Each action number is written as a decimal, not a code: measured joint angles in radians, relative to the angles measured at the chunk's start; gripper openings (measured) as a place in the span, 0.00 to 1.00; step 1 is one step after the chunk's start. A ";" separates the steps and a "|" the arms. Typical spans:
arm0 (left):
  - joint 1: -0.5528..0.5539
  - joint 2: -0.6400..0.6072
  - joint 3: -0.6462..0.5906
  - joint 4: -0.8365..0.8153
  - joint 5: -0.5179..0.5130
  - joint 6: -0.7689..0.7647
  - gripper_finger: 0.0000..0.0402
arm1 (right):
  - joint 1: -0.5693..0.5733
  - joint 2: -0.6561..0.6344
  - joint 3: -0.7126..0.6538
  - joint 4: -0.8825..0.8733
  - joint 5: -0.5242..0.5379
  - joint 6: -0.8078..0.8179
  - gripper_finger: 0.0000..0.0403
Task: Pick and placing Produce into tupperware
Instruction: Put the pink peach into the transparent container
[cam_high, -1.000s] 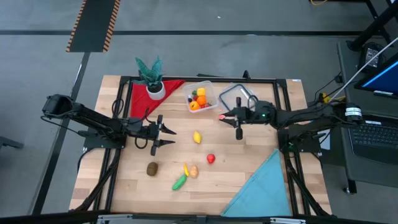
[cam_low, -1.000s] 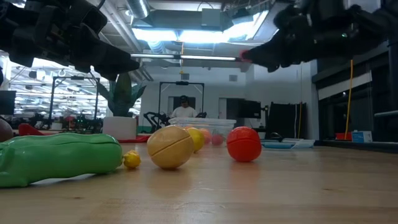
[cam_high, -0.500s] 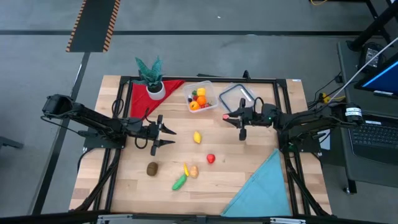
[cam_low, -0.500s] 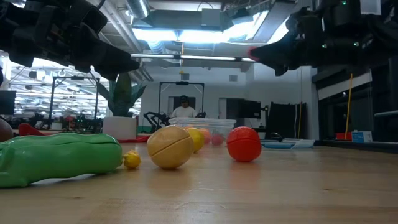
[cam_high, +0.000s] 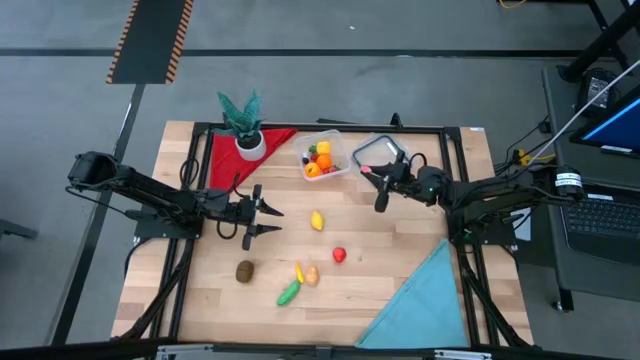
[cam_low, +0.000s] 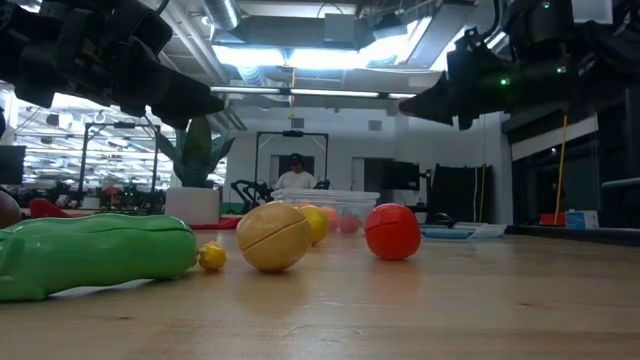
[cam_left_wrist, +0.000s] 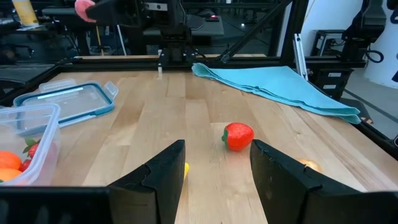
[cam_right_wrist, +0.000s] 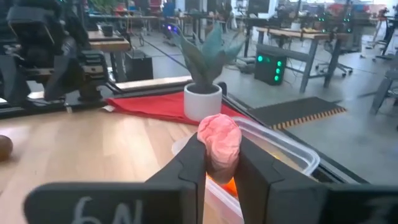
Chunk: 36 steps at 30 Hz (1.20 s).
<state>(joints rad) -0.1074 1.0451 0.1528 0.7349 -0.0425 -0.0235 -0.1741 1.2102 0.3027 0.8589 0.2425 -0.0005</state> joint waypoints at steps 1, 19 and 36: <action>0.000 0.000 0.000 0.000 0.000 0.000 0.43 | 0.000 0.000 0.000 -0.007 0.001 0.007 0.16; 0.000 0.000 0.000 0.000 0.000 0.000 0.43 | -0.056 0.081 0.204 -0.256 0.002 0.017 0.17; 0.000 0.000 0.000 -0.008 0.000 0.033 0.43 | -0.188 0.381 0.494 -0.260 -0.032 -0.004 0.17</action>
<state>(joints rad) -0.1072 1.0449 0.1528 0.7269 -0.0425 0.0097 -0.3626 1.5912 0.7965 0.5985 0.2103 -0.0046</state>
